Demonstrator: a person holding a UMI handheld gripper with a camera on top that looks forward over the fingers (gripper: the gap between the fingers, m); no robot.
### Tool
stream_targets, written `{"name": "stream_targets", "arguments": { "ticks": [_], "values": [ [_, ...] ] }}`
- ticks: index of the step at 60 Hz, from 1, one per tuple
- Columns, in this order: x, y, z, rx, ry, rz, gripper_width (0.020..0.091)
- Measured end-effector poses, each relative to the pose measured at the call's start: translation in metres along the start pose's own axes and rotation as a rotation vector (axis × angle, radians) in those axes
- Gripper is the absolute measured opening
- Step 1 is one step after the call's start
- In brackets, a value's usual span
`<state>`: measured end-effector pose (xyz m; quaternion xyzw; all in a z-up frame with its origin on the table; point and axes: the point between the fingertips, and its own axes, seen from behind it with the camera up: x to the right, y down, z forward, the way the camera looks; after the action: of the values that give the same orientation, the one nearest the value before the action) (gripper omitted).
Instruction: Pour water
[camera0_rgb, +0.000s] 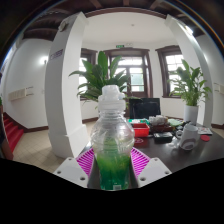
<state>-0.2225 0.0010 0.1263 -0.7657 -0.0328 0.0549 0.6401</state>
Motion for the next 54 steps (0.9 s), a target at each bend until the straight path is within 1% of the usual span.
{"name": "stream_targets", "arguments": {
  "ticks": [1,2,3,5,6,7,8,17,22,28,36,38,39,45,46,54],
  "values": [
    [0.000,0.000,0.000,-0.002,-0.002,0.003,0.0482],
    [0.001,0.000,0.000,-0.003,0.001,0.000,0.0477],
    [0.002,-0.001,0.000,0.001,0.008,-0.004,0.0448],
    [0.003,-0.001,0.001,0.004,0.017,-0.006,0.0418],
    [0.012,-0.009,0.009,0.002,0.014,0.000,0.0401],
    [0.012,-0.009,0.010,0.002,0.015,0.004,0.0410],
    [0.012,-0.009,0.010,0.007,0.017,0.005,0.0360],
    [0.003,-0.001,0.004,0.011,0.015,0.002,0.0357],
    [0.002,0.001,0.003,-0.003,0.013,0.039,0.0358],
    [0.017,-0.010,0.016,-0.009,-0.004,0.216,0.0358],
    [0.046,-0.041,0.039,0.035,-0.030,0.584,0.0356],
    [0.054,-0.046,0.048,0.033,-0.034,0.687,0.0356],
    [0.068,-0.056,0.050,0.045,-0.040,0.736,0.0359],
    [0.086,-0.076,0.066,0.090,-0.068,1.017,0.0356],
    [0.101,-0.081,0.068,0.096,-0.069,1.062,0.0356],
    [0.140,-0.107,0.080,0.184,-0.089,1.371,0.0356]
  ]
}}
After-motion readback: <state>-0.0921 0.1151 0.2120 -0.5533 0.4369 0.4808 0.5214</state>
